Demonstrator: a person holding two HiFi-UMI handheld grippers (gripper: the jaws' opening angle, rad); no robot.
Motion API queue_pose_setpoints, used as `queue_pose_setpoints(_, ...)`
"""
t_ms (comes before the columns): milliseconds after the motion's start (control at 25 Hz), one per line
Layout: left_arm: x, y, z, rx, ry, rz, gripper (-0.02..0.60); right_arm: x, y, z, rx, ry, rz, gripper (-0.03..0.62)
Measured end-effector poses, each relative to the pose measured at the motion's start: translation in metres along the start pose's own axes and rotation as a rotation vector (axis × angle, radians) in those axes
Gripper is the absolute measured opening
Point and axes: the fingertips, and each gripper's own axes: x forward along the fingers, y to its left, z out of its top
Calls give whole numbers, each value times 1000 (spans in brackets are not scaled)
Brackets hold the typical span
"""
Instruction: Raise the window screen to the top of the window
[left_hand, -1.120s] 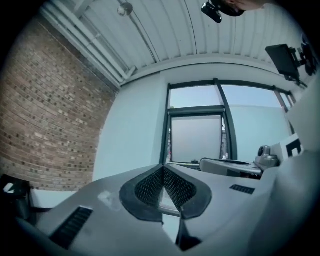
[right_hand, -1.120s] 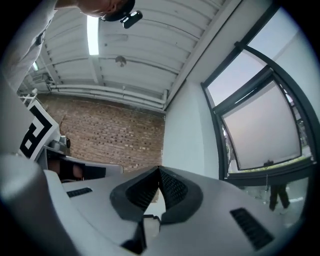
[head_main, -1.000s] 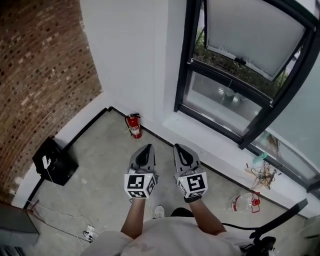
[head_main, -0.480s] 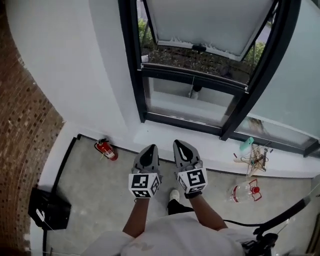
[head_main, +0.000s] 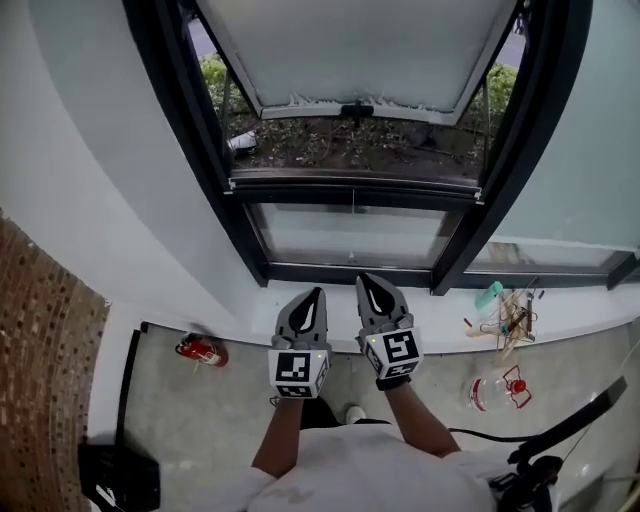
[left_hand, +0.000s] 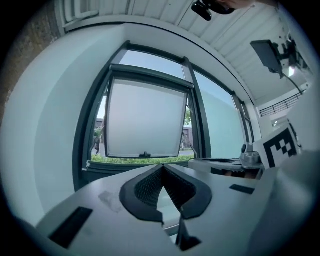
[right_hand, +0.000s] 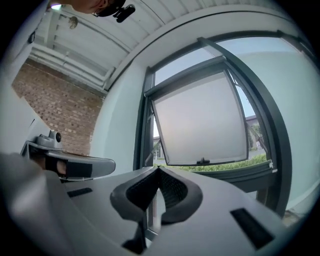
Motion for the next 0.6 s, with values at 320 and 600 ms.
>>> queue_pose_setpoints(320, 129, 81, -27, -49, 42, -66, 0, 109, -49, -39, 11, 52, -122, 3)
queue_pose_setpoints(600, 220, 135, -17, 86, 41, -188, 0, 182, -77, -42, 4, 57, -198, 3)
